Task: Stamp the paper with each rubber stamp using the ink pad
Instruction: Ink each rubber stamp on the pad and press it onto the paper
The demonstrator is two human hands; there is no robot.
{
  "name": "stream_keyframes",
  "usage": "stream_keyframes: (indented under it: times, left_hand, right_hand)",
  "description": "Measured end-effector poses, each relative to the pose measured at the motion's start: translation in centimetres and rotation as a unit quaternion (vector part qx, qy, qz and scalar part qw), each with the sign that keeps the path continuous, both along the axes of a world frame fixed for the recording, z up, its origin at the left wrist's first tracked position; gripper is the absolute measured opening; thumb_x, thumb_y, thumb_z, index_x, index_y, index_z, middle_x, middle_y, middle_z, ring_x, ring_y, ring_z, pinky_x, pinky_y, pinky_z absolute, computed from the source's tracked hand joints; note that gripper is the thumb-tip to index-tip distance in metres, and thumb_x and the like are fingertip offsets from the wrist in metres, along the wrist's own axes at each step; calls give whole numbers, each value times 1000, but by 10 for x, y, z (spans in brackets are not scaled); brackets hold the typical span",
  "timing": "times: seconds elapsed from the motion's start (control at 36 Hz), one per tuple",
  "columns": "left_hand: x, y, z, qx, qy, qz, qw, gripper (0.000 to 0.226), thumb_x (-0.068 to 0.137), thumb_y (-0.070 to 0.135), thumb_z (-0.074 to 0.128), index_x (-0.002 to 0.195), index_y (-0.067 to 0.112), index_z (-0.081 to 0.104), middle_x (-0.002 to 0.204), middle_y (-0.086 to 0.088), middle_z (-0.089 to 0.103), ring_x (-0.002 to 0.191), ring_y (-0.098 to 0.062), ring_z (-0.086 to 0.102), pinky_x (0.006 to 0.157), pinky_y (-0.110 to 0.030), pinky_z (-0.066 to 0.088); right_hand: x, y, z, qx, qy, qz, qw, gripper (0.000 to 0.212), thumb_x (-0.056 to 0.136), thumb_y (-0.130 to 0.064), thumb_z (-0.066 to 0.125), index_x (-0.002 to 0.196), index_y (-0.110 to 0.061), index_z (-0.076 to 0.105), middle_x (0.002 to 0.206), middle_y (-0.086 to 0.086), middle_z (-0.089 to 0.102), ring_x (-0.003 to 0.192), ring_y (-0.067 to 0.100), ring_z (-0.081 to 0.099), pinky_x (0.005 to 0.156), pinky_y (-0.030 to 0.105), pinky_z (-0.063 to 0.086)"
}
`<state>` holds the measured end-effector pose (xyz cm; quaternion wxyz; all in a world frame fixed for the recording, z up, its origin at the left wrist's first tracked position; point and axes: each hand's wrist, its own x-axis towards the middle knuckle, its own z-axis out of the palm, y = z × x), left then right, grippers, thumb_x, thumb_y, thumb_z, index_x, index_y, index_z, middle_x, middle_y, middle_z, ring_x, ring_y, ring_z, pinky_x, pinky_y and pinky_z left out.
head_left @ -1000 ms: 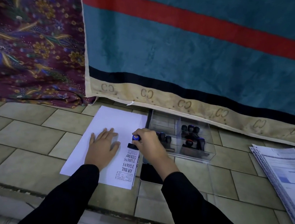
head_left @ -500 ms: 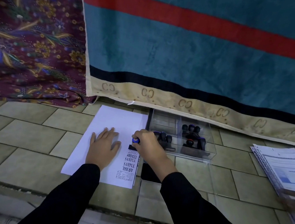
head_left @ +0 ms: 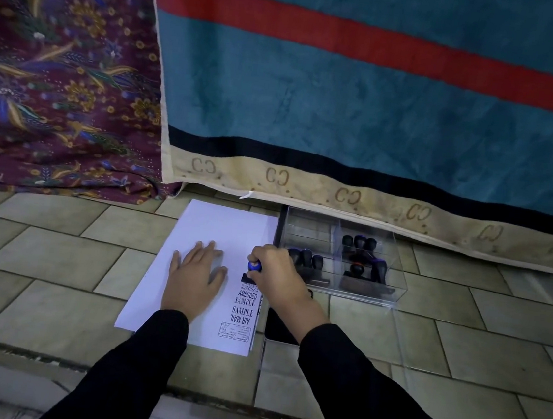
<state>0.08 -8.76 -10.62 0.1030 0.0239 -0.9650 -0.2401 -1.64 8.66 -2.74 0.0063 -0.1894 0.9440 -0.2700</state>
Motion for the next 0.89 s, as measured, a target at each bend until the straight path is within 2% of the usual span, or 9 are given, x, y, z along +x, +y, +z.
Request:
stream_keyframes:
  times: [0.08,0.17,0.22,0.31,0.39,0.47,0.58,0.67,0.89]
  left_hand:
    - [0,1,0,5,5,3,1000,42,97,38,44,136,23,48,155,5,34,147,-13,19,120,-45,2]
    - [0,0,1,6,8,5,1000,40,97,37,45,135,24,48,154,5,35,147,-13,19,120,-44,2]
    - [0,0,0,8,10,4,1000,39,97,36,45,134,25,49,154,5,36,147,-12,20,120,-44,2]
    - [1,0,0,11,13,3,1000,38,97,35,46,134,25,49,154,6,36,147,-13,21,120,-44,3]
    - [2,1,1,10,14,3,1000,38,98,35,46,134,24,49,154,6,36,147,-13,20,121,-44,2]
    - [2,0,2,15,16,4,1000,38,98,34,46,134,24,49,154,6,36,147,-13,20,121,-44,2]
    - [2,1,3,16,15,3,1000,38,98,35,45,135,25,48,154,6,36,147,-11,19,121,-43,2]
    - [2,1,3,16,15,3,1000,39,98,35,45,135,25,48,154,6,36,147,-11,19,121,-43,2]
    - [2,0,1,14,11,3,1000,40,98,36,44,136,26,47,154,7,35,147,-10,18,121,-42,1]
  right_hand:
    - [4,1,-3,-7,0,22,1000,8,84,3,58,90,-2,60,100,15,60,90,28,64,78,44,56]
    - [4,9,-3,-14,11,27,999,25,86,-5,61,111,-3,60,111,14,62,99,27,61,85,36,53]
    - [2,17,3,-95,16,-3,995,34,84,-7,65,117,-7,59,107,9,65,96,23,63,89,31,52]
    - [-13,31,25,-242,29,-96,965,35,80,-8,70,113,-12,58,87,-8,62,80,14,64,79,26,56]
    - [-43,51,44,-276,73,-154,946,25,79,-6,72,100,-10,60,88,0,65,77,16,66,75,23,56]
    - [-70,69,45,-239,81,-174,952,20,82,-5,68,100,-10,59,94,8,66,78,17,64,73,23,54]
    - [-95,80,29,-145,62,-188,969,15,83,-5,66,98,-8,63,97,12,67,86,25,65,80,40,56]
    - [-105,78,17,-95,35,-171,980,20,83,-2,64,102,-5,62,104,16,64,94,28,62,86,43,54]
    - [-109,63,-2,-82,-45,-182,979,12,86,-3,61,95,-8,56,97,16,61,89,31,63,78,44,57]
